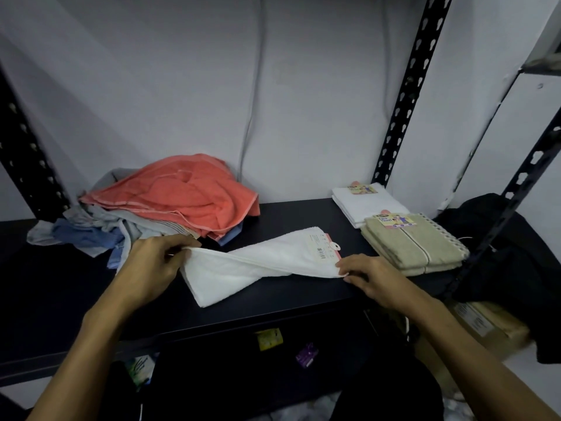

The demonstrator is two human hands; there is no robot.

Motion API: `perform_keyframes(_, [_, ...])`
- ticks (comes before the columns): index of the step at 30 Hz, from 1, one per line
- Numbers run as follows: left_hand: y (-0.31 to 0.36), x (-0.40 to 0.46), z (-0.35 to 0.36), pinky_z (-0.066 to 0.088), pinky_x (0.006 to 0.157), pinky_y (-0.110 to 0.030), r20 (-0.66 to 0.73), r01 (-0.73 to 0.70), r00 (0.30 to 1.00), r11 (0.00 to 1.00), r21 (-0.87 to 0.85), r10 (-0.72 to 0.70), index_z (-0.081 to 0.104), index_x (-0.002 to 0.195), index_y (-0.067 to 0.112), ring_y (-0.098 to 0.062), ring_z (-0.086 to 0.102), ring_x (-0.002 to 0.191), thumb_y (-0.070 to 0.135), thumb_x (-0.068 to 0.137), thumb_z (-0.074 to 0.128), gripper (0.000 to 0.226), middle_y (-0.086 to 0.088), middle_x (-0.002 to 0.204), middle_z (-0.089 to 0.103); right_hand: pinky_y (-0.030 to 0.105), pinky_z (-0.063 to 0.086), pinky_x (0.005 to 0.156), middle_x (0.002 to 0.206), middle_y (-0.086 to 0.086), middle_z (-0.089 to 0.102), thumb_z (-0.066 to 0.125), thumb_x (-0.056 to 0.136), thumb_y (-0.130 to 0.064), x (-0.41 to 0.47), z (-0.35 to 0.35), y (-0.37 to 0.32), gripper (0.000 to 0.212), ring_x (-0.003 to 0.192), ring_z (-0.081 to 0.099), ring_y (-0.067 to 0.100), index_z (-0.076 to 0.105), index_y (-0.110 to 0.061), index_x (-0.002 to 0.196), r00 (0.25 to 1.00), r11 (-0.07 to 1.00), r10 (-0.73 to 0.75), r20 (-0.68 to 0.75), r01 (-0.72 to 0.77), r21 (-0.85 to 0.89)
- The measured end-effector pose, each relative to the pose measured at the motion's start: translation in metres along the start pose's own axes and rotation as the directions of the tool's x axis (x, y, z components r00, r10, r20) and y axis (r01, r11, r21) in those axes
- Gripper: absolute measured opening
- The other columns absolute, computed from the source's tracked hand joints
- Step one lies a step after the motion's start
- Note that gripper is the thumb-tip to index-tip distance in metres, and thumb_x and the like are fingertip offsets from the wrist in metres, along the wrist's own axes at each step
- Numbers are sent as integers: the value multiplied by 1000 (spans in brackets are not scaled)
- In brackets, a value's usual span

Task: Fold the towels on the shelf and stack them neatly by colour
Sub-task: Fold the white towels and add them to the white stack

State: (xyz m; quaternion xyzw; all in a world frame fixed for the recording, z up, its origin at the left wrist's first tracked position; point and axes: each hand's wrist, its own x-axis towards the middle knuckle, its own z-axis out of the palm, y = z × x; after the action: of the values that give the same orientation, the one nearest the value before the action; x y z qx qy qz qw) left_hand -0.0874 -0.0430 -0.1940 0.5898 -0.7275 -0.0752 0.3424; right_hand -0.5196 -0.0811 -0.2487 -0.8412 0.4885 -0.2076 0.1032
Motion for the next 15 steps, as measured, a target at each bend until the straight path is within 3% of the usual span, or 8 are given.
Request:
perform_keyframes(4, [-3, 1, 6, 48, 89, -24, -5, 1, 1000, 1000, -11, -1, 78, 105, 26, -8, 67, 96, 2, 91, 69, 29, 18, 101, 70, 30, 53, 90, 109, -8, 70, 73, 89, -9, 0, 1, 4, 16, 96, 66, 7, 75, -15, 103, 997, 1000, -3, -74, 4, 17])
perform_keyframes(9, [-6, 3, 6, 50, 87, -29, -19, 4, 1000, 1000, -11, -4, 78, 109, 19, -12, 69, 95, 1, 91, 68, 28, 6, 103, 76, 28, 50, 89, 104, -5, 68, 72, 90, -11, 4, 6, 5, 13, 95, 62, 12, 79, -14, 101, 993, 1000, -17, -116, 15, -19])
perform_keyframes(15, [-6, 4, 8, 49, 86, -29, -26, 4, 1000, 1000, 9, -4, 78, 111, 15, -13, 68, 95, 0, 91, 67, 27, 8, 99, 74, 33, 50, 86, 102, 0, 69, 69, 93, -12, 7, 9, 7, 16, 95, 61, 19, 78, -9, 106, 992, 996, -45, -115, 36, -81])
